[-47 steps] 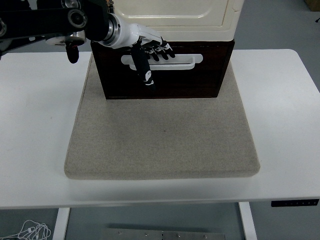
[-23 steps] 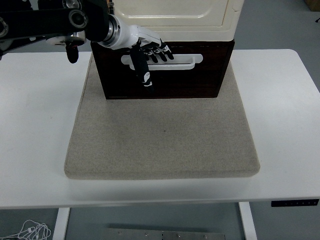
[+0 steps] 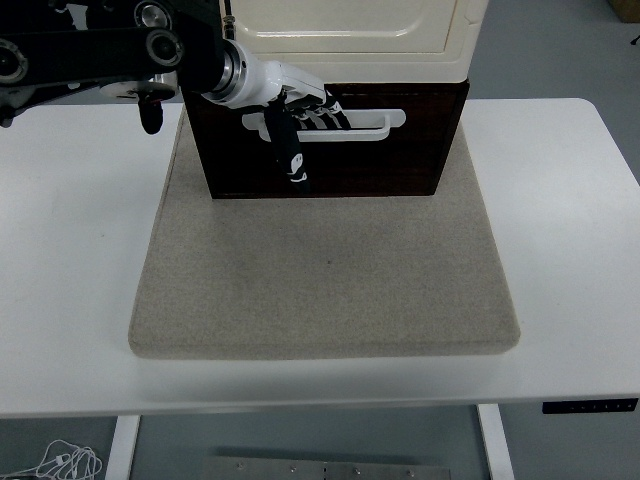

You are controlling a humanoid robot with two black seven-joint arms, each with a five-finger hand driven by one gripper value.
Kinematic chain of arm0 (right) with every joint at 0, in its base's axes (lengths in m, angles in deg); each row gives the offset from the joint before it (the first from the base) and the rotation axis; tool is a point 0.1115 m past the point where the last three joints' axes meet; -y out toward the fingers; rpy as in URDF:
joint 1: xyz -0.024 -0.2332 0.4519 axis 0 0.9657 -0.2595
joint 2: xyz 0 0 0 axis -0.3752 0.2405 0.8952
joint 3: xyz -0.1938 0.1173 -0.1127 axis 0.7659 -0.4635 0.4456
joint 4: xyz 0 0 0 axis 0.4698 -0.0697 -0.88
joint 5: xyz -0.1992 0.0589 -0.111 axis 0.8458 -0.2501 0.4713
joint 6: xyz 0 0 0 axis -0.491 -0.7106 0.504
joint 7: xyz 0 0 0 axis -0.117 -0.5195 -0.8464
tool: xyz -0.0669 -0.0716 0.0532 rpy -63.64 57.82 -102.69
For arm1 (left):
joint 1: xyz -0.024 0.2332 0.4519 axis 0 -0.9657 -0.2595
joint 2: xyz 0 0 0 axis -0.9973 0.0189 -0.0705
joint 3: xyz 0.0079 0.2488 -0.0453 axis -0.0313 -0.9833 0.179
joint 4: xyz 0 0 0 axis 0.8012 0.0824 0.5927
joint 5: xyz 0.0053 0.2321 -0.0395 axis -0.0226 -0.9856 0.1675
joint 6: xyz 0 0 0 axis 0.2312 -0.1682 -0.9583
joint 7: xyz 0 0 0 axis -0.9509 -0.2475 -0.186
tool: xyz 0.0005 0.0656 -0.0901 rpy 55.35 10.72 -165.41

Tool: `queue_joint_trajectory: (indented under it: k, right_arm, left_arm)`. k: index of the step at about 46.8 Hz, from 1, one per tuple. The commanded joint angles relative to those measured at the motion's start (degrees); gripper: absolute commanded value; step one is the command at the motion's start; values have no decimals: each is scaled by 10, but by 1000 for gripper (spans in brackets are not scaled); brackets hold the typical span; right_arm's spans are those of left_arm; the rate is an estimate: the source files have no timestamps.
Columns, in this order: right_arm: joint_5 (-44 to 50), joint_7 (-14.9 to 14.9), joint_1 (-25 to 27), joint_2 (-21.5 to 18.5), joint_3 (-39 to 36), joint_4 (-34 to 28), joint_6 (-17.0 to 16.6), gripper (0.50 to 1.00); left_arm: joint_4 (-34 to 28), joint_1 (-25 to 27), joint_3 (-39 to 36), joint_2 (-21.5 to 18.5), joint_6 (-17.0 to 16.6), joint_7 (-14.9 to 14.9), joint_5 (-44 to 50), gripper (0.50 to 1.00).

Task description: Open the drawer under the combination cabinet

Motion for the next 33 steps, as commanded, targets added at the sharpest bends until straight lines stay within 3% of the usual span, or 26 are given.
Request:
queue_joint_trajectory:
  k: [1,33]
  right_arm:
    - [0,0,0,0,0,0,1,928]
    - [0,0,0,0,0,0,0,928]
  left_arm:
    - [0,0,0,0,2,-1,0,1000]
    - [-5,5,5,-8,50,-1,1,1000]
